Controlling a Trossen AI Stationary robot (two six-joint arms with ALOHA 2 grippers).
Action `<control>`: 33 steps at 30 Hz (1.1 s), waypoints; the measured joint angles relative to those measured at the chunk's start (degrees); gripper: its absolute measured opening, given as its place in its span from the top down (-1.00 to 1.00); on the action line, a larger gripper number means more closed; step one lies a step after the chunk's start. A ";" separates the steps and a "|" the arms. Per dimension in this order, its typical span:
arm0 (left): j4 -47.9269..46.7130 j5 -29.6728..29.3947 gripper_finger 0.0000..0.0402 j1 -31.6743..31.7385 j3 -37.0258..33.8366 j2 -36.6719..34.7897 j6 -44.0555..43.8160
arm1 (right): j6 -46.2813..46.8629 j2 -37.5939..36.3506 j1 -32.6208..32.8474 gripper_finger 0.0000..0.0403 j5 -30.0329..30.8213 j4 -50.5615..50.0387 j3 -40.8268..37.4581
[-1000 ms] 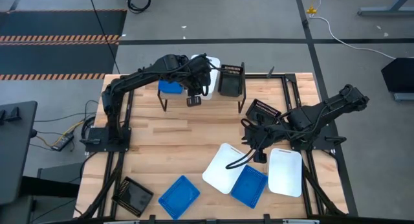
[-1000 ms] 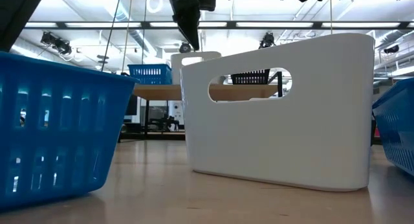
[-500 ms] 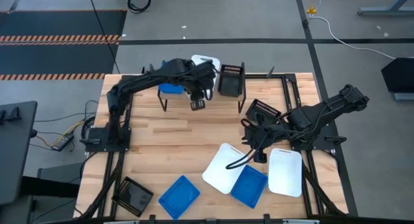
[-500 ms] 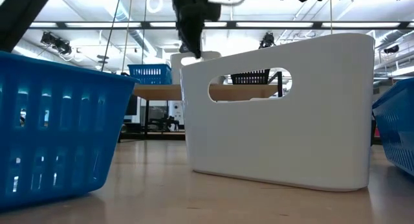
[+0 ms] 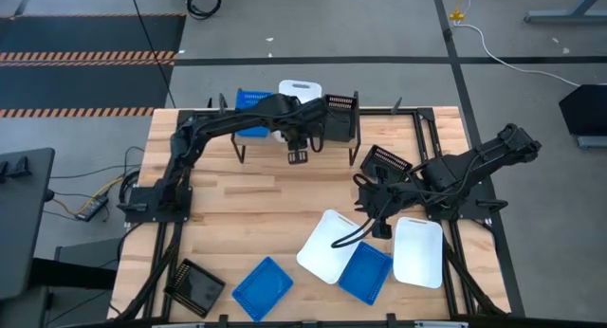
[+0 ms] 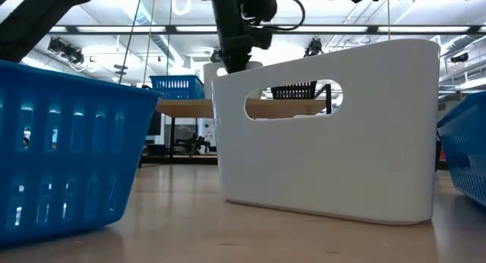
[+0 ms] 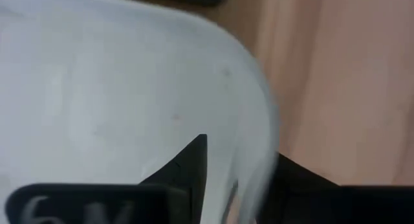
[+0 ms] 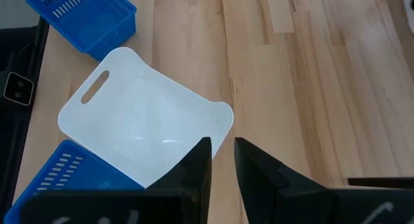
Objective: Stack baskets on shelf by color
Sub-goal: Put the center left white bin on the shelf
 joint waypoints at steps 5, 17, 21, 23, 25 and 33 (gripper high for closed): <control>2.71 -1.57 0.54 0.80 0.03 -0.44 -2.08 | -0.90 0.00 0.00 0.63 0.07 0.02 0.00; 2.55 -1.55 0.60 0.87 0.02 -0.42 -5.73 | -1.35 0.00 0.00 0.63 0.09 0.02 0.00; 2.51 -1.54 0.59 0.57 0.02 -0.42 -7.10 | -1.35 0.00 0.00 0.63 0.09 0.05 0.00; 2.50 -1.53 0.59 0.35 0.02 -0.42 -7.55 | -1.35 0.00 0.00 0.63 0.09 0.05 0.00; 2.50 -1.53 0.59 0.33 0.02 -0.42 -8.07 | -1.35 0.00 0.00 0.63 0.09 0.05 0.00; 2.04 -1.55 0.59 -0.20 0.28 -0.79 -8.77 | -1.35 0.00 0.00 0.63 0.09 0.05 0.00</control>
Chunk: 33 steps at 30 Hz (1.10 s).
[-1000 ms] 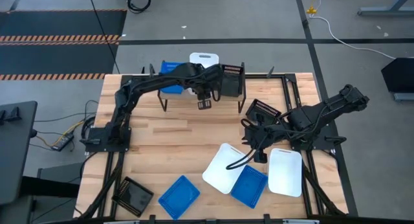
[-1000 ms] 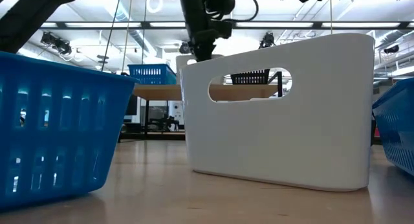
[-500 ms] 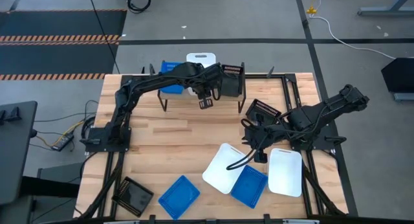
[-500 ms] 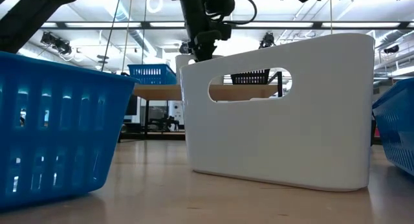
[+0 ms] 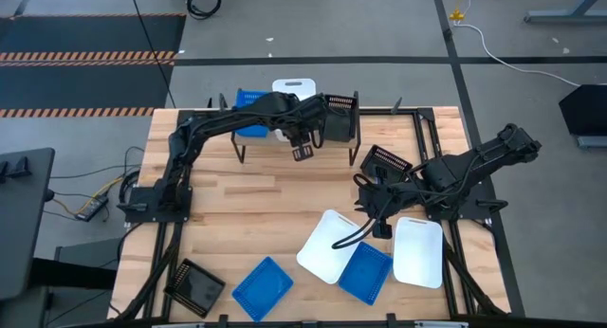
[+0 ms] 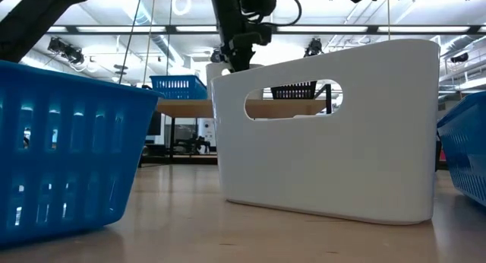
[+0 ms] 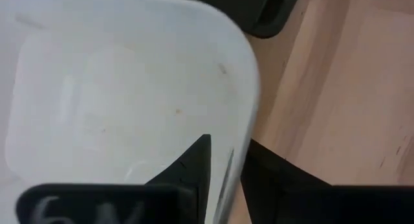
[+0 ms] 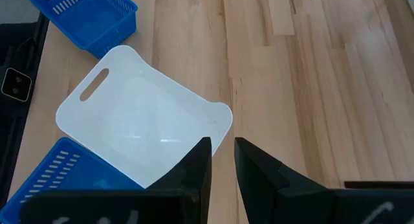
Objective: Stack baskets on shelf by color
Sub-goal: Put the center left white bin on the shelf, then stack the top right black bin into the black bin on the shelf
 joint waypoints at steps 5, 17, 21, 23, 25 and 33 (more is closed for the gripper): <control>-2.96 0.00 0.55 -0.56 4.30 -0.42 0.02 | -0.24 0.02 0.00 0.63 0.22 0.02 0.00; -11.45 0.04 0.58 -3.99 13.24 -3.89 1.63 | -1.38 0.04 -0.02 0.63 1.31 0.00 0.00; -10.75 0.50 0.58 -4.42 13.23 -6.72 1.49 | -1.49 0.04 -0.02 0.63 1.57 -0.19 0.00; -8.44 1.87 0.60 -4.83 13.22 -7.51 1.27 | -1.46 0.04 0.00 0.63 2.21 -0.64 0.00; -5.91 3.40 0.62 -5.32 13.22 -8.05 1.33 | -0.93 0.07 -0.01 0.63 3.22 -1.12 0.00; 0.51 5.05 0.74 -8.70 7.95 -8.51 1.97 | 4.61 0.05 0.23 0.63 7.11 -6.44 0.00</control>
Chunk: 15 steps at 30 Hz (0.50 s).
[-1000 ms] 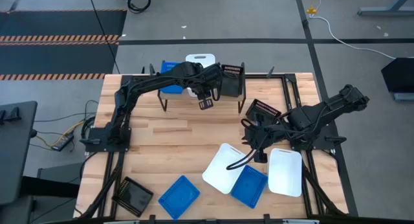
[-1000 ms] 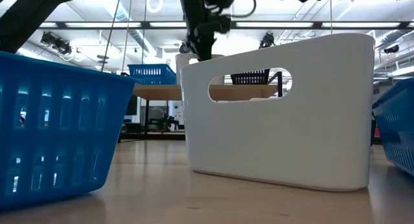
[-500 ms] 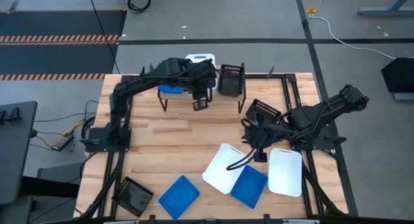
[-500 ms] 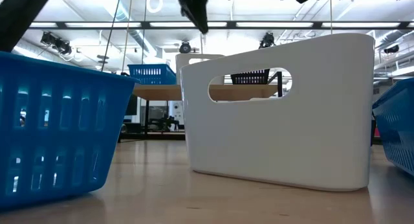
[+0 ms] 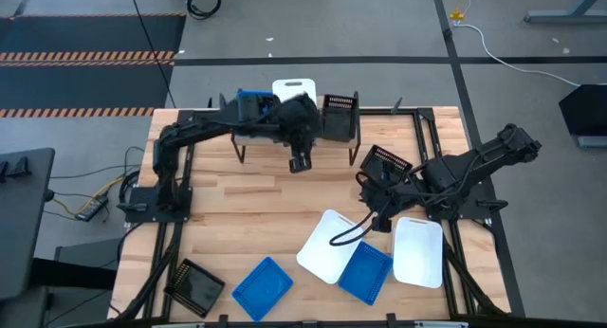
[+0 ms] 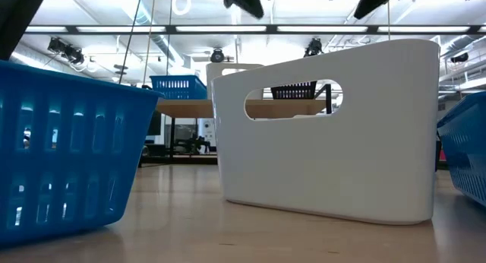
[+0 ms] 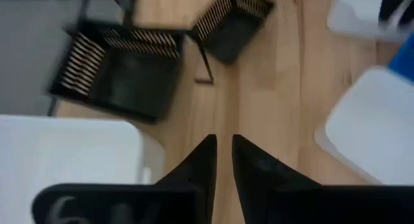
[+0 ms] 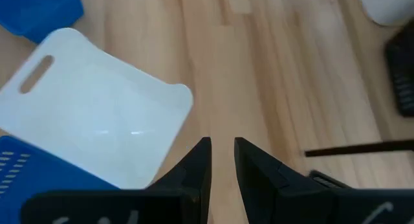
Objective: Stack baskets on shelf by color
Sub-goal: Stack the top right black bin into the black bin on the shelf
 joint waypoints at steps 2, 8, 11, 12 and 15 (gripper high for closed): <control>1.76 -0.02 0.77 -0.77 -4.21 -0.64 0.00 | 1.54 -0.01 0.23 0.63 1.37 -0.14 -0.48; 10.82 0.82 0.86 -1.82 -21.51 -6.94 -0.47 | 4.87 -0.01 0.58 0.63 0.49 -0.30 -6.04; 19.69 4.79 0.90 -1.81 -31.04 -13.16 -1.59 | 6.52 -0.01 0.57 0.63 0.26 -0.39 -9.08; 22.52 5.71 0.91 -1.81 -34.11 -15.47 -2.03 | 7.17 -0.01 0.56 0.63 0.41 -0.50 -9.74; 28.82 6.38 0.92 -1.85 -42.98 -22.19 -3.63 | 8.71 -0.01 0.21 0.63 1.63 -0.36 -11.01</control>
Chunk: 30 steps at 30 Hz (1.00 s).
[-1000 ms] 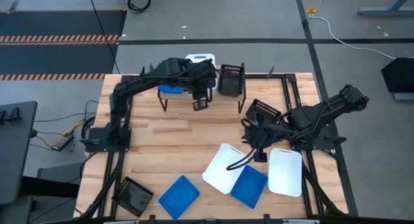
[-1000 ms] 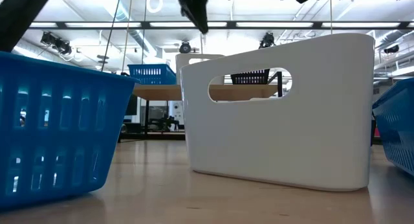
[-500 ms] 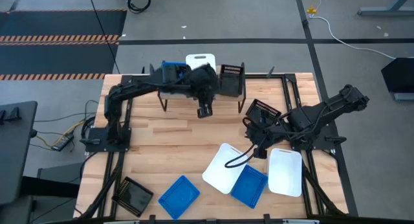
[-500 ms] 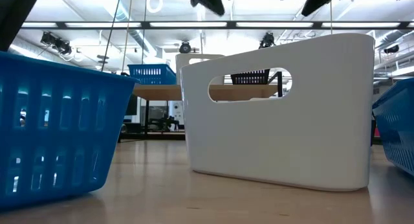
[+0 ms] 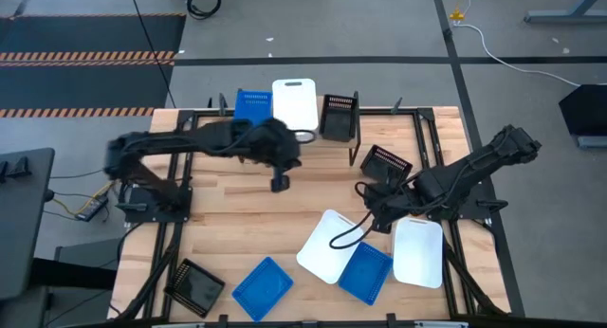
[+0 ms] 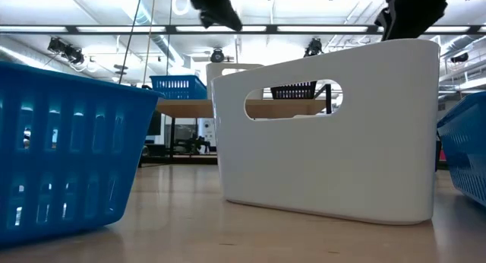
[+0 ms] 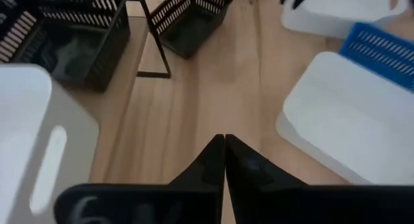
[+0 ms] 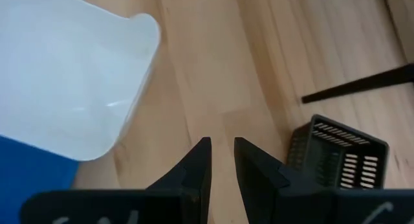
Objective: Stack baskets on shelf by color
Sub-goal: Stack the top right black bin into the black bin on the shelf
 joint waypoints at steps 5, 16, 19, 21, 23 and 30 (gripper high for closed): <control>8.79 -0.03 0.86 -0.55 -12.29 -10.31 -3.86 | 0.40 0.00 -0.55 0.63 0.73 0.86 -0.37; 35.23 -5.11 0.82 -6.47 -35.35 -25.17 -7.61 | -0.88 0.00 -0.90 0.63 -3.18 5.88 -0.37; 39.71 -5.48 0.85 -7.04 -37.86 -26.62 -7.63 | -9.01 0.00 -1.17 0.63 -3.07 5.63 -0.37; 40.97 -5.54 0.86 -7.01 -38.01 -27.04 -7.20 | -11.64 0.00 -1.41 0.63 -1.35 6.86 -0.37; 41.74 -5.69 0.86 -6.98 -38.01 -27.17 -7.05 | -10.49 0.00 -2.19 0.63 2.60 7.98 -0.72; 40.56 -6.58 0.84 -8.73 -38.49 -26.53 -2.96 | -2.00 0.00 -10.12 0.63 -2.39 1.88 -3.84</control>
